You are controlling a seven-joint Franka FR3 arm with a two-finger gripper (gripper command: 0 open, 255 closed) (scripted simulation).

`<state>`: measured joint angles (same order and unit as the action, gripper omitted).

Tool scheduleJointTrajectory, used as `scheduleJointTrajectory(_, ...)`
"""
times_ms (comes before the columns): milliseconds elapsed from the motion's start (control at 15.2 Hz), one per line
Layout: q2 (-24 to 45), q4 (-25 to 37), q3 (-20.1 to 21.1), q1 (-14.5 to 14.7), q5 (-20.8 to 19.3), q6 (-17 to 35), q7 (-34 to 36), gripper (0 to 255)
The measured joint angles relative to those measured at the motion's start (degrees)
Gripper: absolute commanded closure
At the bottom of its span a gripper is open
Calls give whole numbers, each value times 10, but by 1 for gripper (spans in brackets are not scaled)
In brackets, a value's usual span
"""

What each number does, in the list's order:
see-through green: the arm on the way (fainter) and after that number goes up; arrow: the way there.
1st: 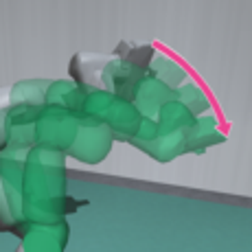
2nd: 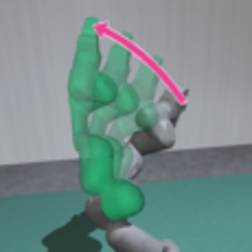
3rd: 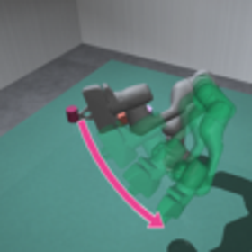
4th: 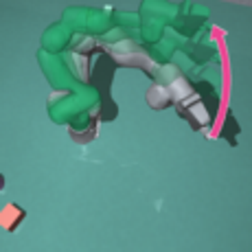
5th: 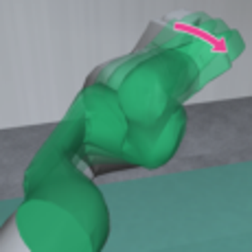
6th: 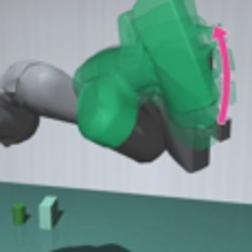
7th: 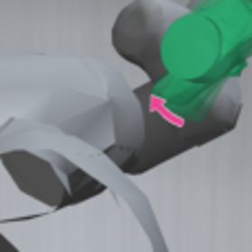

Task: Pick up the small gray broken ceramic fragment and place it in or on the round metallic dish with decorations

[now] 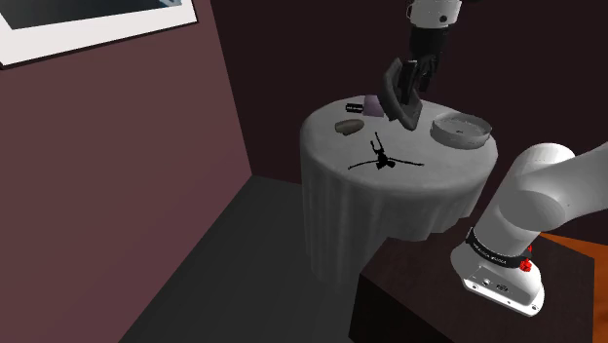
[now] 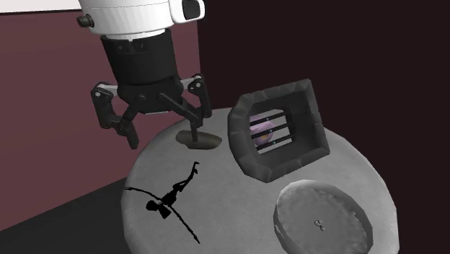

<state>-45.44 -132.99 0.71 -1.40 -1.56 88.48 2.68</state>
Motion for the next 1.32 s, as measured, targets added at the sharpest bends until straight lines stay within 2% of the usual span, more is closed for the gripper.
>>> scheduleJointTrajectory(198,4,-11,-22,7,-8,21,-41,0)
scheduleJointTrajectory(528,52,-27,-109,39,-27,104,-207,0)
scheduleJointTrajectory(792,116,-20,-174,76,-21,172,-344,0)
scheduleJointTrajectory(1056,204,20,-241,121,8,226,-497,0)
scheduleJointTrajectory(1320,297,64,-296,164,64,256,-652,0)
